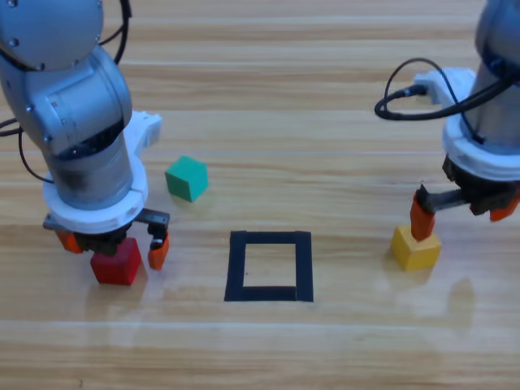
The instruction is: Stack the blocks in the rectangular block: red at the bottom, yellow in the middle, green on top
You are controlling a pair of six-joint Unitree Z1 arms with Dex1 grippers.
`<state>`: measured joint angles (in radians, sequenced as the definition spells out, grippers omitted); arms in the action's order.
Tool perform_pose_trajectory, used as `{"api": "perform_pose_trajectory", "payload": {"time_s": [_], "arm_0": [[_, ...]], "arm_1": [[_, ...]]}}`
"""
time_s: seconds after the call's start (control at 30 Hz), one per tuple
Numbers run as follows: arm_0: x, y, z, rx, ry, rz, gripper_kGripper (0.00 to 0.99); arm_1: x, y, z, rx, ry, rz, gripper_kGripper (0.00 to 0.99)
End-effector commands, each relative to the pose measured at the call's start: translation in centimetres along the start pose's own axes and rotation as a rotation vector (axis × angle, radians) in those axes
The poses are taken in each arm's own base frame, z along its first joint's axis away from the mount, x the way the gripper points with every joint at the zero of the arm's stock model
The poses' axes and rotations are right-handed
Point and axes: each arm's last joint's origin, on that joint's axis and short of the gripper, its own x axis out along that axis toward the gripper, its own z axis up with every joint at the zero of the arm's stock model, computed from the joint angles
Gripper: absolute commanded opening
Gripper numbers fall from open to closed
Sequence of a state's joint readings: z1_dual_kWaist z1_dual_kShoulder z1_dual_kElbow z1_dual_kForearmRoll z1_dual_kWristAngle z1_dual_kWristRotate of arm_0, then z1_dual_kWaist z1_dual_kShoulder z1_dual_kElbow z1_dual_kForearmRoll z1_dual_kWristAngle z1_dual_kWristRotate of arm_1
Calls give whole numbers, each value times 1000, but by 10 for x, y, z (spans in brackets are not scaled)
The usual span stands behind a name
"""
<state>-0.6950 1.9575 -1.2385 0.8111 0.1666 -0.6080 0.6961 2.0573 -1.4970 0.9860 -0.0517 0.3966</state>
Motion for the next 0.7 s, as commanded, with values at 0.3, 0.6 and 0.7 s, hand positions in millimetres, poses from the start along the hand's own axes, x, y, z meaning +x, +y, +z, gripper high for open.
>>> {"api": "perform_pose_trajectory", "payload": {"time_s": [0.3, 0.6, 0.7], "arm_0": [[22, 7, 12, -81, 69, 15, 943], [26, 9, 9, -80, 85, 11, 845], [28, 9, 7, -79, 88, 10, 819]], "arm_1": [[23, 6, 8, -7, 35, 1, 990], [20, 20, 2, -48, 23, 22, 989], [21, 22, 2, -49, 24, 30, 986]]}}
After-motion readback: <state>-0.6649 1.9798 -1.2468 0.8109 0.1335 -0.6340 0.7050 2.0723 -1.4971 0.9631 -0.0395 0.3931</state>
